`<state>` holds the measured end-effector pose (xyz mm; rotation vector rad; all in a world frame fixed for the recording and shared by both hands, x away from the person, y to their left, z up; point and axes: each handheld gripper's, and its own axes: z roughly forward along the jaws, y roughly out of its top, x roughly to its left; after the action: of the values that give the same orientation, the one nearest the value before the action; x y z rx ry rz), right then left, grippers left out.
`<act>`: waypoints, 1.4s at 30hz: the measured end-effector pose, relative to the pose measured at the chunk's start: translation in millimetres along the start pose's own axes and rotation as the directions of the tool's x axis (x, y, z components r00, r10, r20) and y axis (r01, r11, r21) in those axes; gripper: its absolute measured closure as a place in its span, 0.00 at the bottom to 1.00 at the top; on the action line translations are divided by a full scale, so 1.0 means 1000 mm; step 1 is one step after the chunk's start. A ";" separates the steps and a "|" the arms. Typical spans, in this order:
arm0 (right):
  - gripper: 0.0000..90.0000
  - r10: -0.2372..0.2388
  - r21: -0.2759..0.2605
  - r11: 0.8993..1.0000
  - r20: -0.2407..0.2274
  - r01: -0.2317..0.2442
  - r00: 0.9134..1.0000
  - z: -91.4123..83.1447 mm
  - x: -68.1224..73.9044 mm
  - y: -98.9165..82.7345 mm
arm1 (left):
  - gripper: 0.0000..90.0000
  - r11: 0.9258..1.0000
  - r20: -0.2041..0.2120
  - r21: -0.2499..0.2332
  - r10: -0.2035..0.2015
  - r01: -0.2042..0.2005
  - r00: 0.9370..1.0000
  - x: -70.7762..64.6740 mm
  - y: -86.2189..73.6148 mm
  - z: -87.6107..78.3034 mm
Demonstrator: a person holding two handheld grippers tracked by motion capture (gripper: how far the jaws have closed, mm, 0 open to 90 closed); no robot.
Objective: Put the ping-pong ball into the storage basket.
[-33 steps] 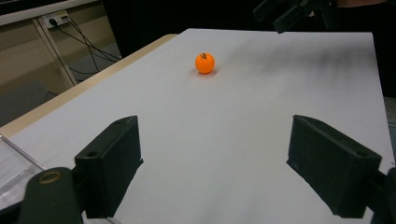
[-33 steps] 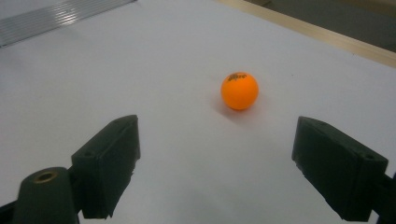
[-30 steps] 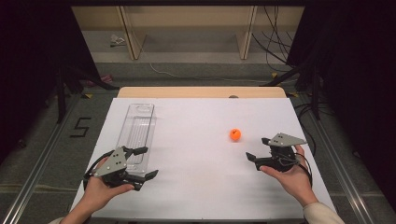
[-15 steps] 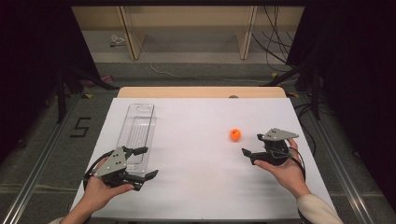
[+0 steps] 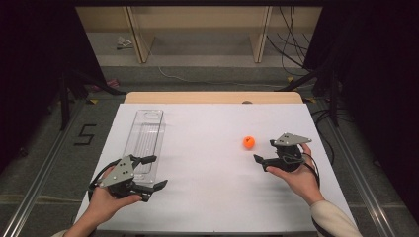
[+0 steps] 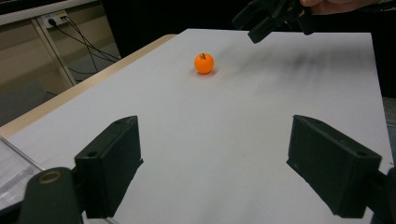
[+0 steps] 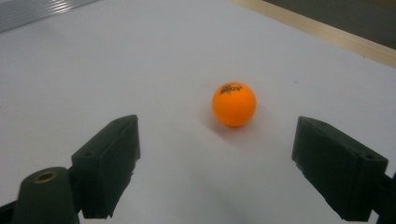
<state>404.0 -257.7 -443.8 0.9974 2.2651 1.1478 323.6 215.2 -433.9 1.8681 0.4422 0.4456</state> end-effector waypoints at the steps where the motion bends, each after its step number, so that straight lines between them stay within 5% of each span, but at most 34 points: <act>1: 0.18 0.000 0.000 1.000 0.001 0.000 1.000 0.002 -0.001 0.001 | 0.19 1.000 0.000 0.000 0.000 0.000 1.000 0.000 0.000 0.000; 42: 0.18 0.006 0.037 0.999 0.002 -0.006 1.000 0.044 -0.010 0.014 | 0.19 1.000 0.001 -0.001 0.001 -0.001 1.000 0.000 0.000 0.000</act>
<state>443.8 -236.5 -456.9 1.0197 2.2912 1.1101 323.0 215.1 -433.5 1.8673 0.4405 0.4449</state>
